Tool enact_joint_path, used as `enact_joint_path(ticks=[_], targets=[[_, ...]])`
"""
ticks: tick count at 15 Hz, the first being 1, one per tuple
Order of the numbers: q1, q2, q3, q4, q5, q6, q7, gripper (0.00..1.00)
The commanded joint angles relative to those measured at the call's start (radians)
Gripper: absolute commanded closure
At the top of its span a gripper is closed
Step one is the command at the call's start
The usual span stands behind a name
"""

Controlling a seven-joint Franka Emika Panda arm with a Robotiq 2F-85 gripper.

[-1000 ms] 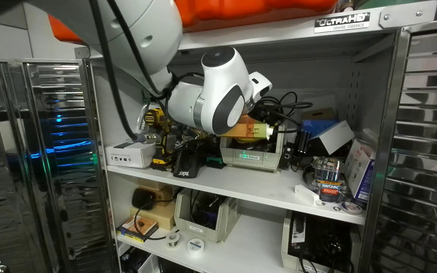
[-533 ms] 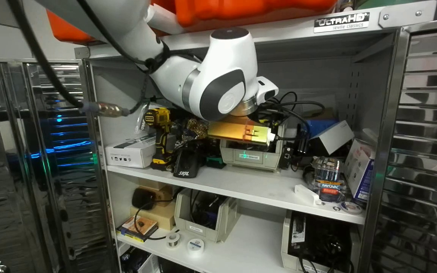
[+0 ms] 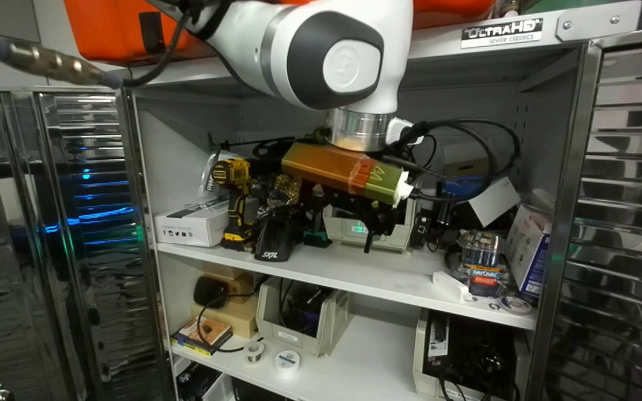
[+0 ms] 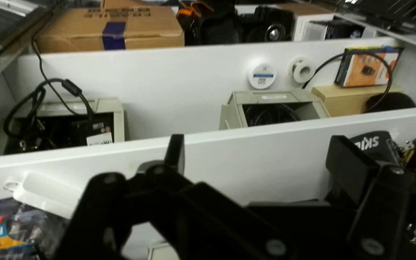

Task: Pick up the yellow cable and put it in the storage object

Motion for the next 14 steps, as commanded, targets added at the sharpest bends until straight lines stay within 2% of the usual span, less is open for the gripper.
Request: enact_joint_path(ticks=[1, 4, 9, 11, 12, 14], targets=[[0.144, -0.066, -0.172, 0.003, -0.048, -0.210, 0.030, 0.00], [0.208, -0.086, -0.247, 0.017, -0.091, -0.353, 0.039, 0.00], [0.261, -0.096, -0.312, 0.039, -0.100, -0.497, 0.021, 0.00], [0.269, -0.065, -0.334, 0.098, -0.128, -0.682, -0.018, 0.00], [0.276, -0.085, -0.332, 0.034, -0.109, -0.559, 0.009, 0.00], [0.276, -0.082, -0.342, 0.056, -0.118, -0.637, -0.002, 0.00]])
